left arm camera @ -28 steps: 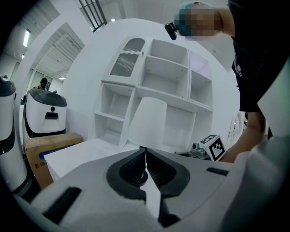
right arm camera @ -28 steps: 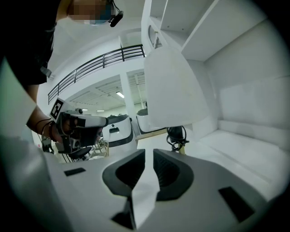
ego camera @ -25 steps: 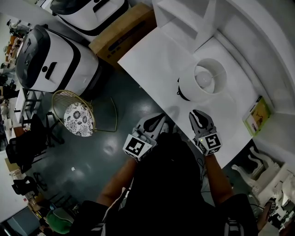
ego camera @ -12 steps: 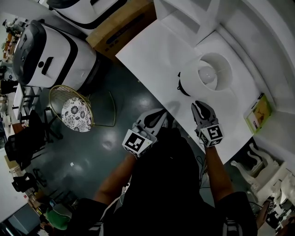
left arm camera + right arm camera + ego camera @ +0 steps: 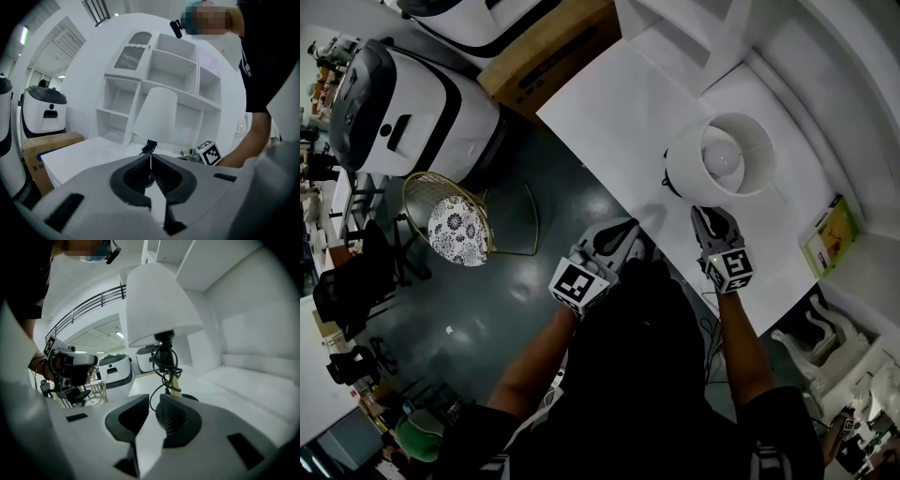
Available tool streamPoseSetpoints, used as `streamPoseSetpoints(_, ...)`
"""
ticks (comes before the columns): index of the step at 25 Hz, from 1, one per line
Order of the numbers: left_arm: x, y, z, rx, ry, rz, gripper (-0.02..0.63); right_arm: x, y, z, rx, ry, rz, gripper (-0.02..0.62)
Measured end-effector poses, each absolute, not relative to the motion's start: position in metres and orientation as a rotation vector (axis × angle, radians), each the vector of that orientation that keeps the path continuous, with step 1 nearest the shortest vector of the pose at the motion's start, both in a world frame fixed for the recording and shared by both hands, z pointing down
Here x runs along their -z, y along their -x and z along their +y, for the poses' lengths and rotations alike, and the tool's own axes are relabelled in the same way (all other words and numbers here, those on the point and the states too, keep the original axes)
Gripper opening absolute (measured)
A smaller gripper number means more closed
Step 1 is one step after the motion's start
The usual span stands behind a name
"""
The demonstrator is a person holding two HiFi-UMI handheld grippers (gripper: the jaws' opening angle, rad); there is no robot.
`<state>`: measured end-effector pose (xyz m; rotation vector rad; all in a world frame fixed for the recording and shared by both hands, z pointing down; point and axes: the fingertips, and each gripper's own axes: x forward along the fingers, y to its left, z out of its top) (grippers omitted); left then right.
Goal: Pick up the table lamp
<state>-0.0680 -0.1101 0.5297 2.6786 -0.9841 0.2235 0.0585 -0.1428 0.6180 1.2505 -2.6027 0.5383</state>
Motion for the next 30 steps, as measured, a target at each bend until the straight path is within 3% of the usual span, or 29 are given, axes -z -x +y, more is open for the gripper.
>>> streamPoseSetpoints(30,-0.555,0.061,-0.122,-0.279,-2.630,-0.960,0.020,-0.656,-0.063,-0.199,-0.428,-1.241,-2.539,0.117)
